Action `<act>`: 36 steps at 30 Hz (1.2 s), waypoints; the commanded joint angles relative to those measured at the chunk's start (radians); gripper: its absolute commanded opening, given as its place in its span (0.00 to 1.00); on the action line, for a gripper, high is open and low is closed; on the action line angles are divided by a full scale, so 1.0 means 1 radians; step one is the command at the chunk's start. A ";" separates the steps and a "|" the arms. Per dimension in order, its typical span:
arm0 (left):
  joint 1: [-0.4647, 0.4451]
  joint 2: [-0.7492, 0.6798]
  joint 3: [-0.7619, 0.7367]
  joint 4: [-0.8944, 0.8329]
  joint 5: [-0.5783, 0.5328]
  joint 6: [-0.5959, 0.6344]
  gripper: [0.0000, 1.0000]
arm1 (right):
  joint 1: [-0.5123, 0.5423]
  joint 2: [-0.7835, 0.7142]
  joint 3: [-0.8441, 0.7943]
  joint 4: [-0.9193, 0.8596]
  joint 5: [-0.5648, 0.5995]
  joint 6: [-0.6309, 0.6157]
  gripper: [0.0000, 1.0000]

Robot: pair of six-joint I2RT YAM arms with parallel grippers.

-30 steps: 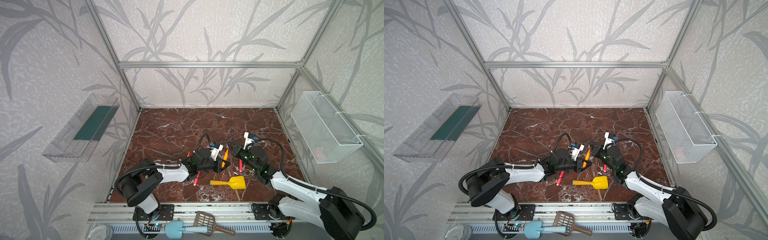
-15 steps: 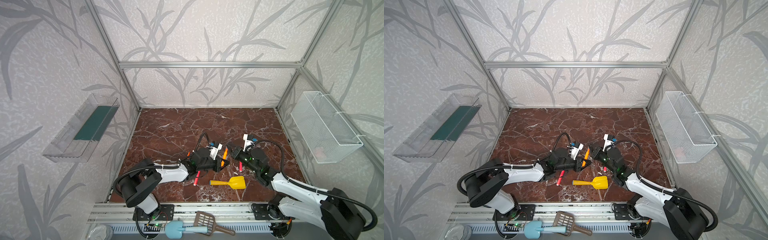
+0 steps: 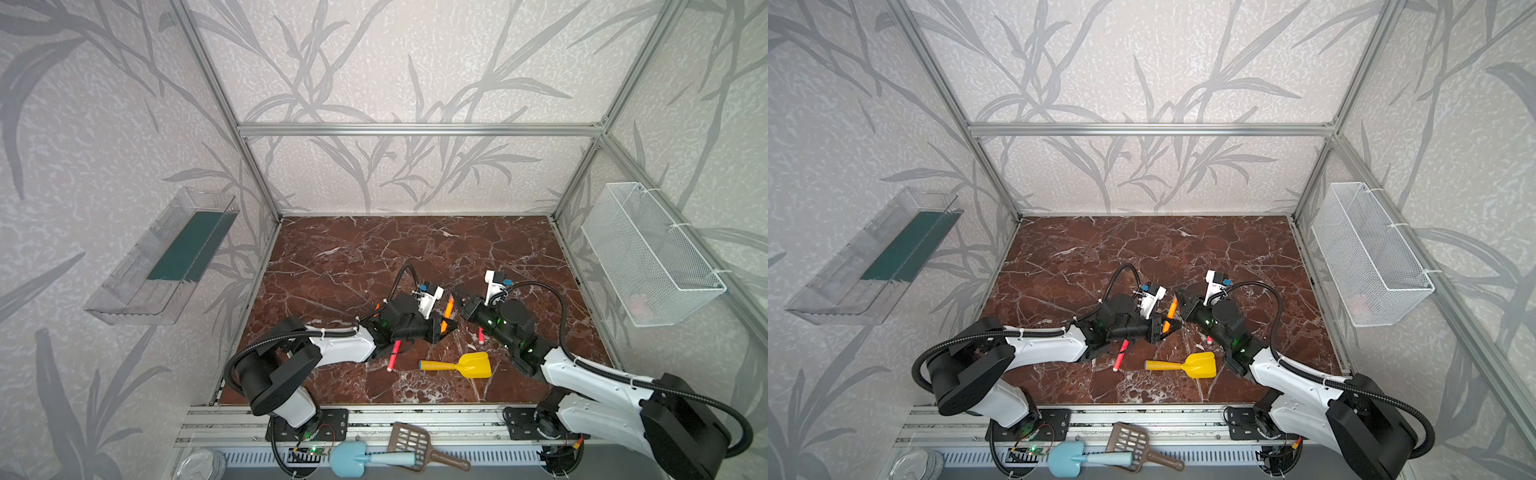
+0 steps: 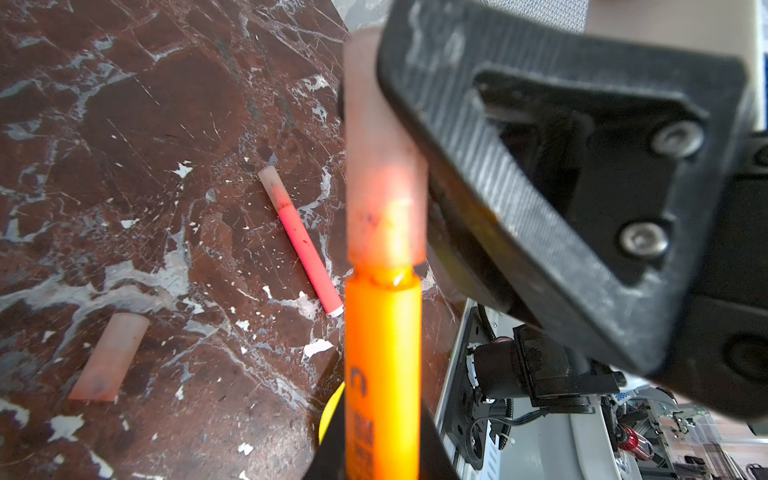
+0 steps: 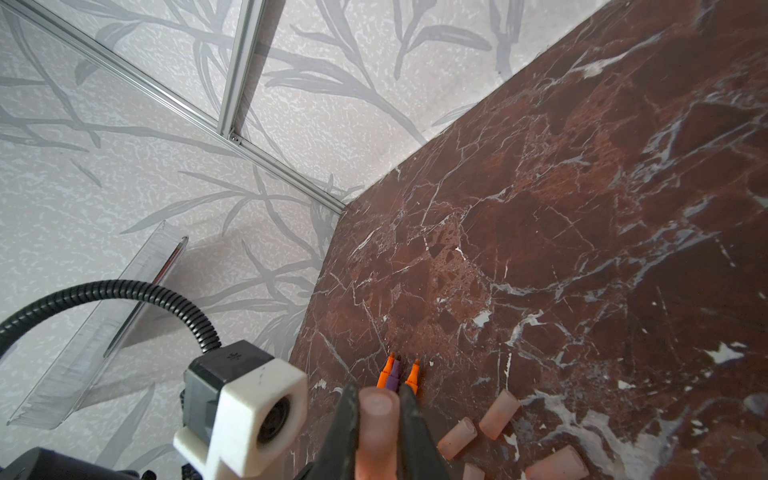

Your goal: Insert the pens into the pen caps

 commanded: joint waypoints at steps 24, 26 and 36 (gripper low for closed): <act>0.015 -0.149 0.005 -0.022 -0.047 0.098 0.00 | 0.049 -0.285 -0.003 -0.186 0.056 -0.138 0.50; 0.014 -0.158 -0.004 -0.028 -0.049 0.116 0.00 | 0.048 -0.303 -0.002 -0.190 0.065 -0.149 0.54; -0.036 -0.224 -0.006 -0.159 -0.115 0.237 0.00 | 0.035 -0.215 0.115 -0.193 0.003 -0.172 0.56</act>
